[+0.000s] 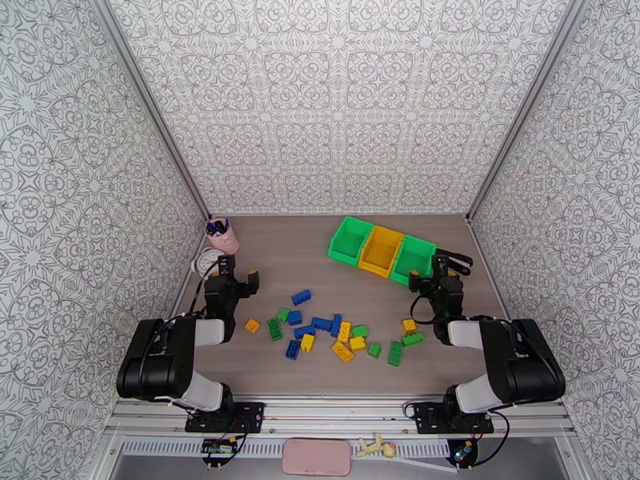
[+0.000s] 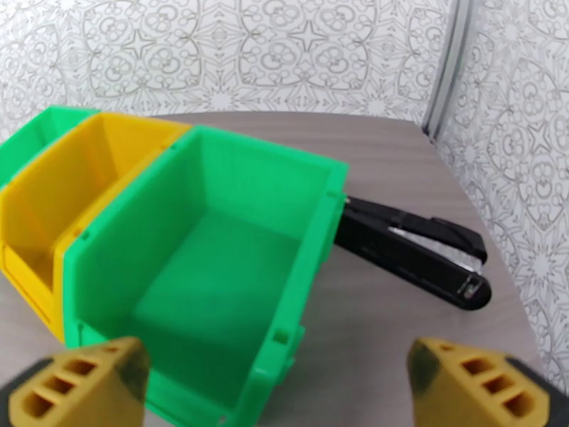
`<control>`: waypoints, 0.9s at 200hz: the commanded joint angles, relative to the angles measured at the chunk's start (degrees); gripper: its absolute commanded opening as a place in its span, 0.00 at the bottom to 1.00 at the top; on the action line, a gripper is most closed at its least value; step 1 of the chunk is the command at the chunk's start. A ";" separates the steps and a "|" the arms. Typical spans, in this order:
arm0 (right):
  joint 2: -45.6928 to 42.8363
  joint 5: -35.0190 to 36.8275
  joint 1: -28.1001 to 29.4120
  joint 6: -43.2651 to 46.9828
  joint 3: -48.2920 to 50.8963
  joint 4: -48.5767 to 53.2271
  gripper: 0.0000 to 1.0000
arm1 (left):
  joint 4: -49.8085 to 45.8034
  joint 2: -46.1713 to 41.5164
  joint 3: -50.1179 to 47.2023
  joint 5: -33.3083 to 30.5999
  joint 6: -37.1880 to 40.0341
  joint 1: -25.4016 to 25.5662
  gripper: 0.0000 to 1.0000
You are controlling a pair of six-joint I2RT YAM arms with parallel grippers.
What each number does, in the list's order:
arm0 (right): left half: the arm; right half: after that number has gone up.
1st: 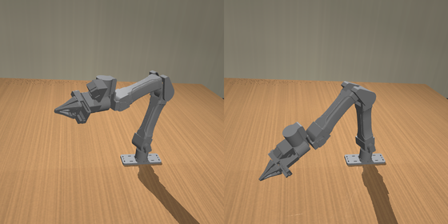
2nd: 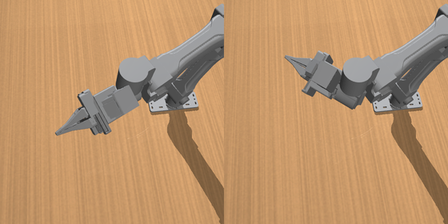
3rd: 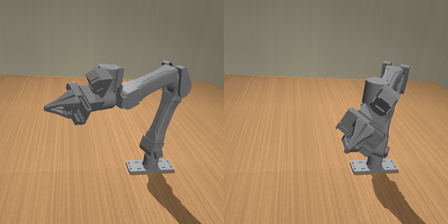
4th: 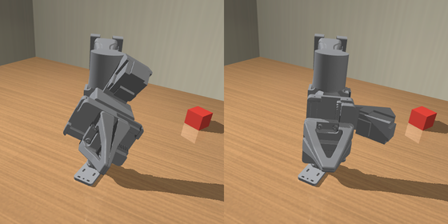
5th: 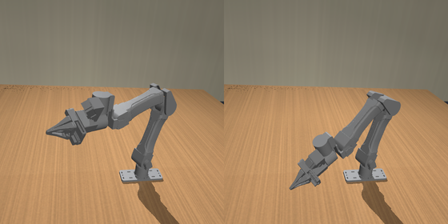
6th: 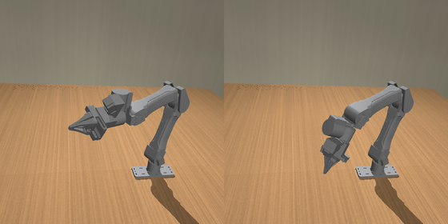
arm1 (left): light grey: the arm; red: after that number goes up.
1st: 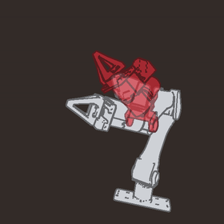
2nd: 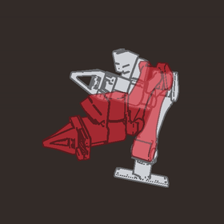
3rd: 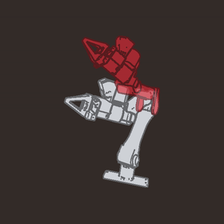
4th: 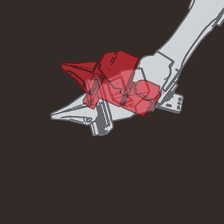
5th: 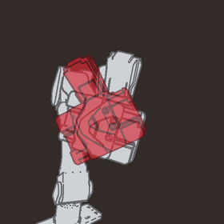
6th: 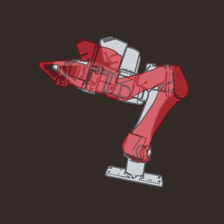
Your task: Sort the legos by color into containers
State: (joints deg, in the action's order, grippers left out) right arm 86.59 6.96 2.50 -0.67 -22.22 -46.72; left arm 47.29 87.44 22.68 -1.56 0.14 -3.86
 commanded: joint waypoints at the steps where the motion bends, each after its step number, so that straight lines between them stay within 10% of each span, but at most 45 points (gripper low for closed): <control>1: 0.25 -0.57 -0.60 -0.83 -0.90 -0.52 1.00 | -0.96 0.19 0.63 0.01 -0.26 0.06 1.00; 180: -0.15 -0.57 -0.56 -0.66 -0.24 -1.12 1.00 | -0.61 -0.53 0.19 0.03 -0.42 -0.04 1.00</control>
State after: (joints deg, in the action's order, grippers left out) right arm 86.59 6.94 2.35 -0.67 -22.22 -46.72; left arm 47.29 87.44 22.68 -1.52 0.01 -3.86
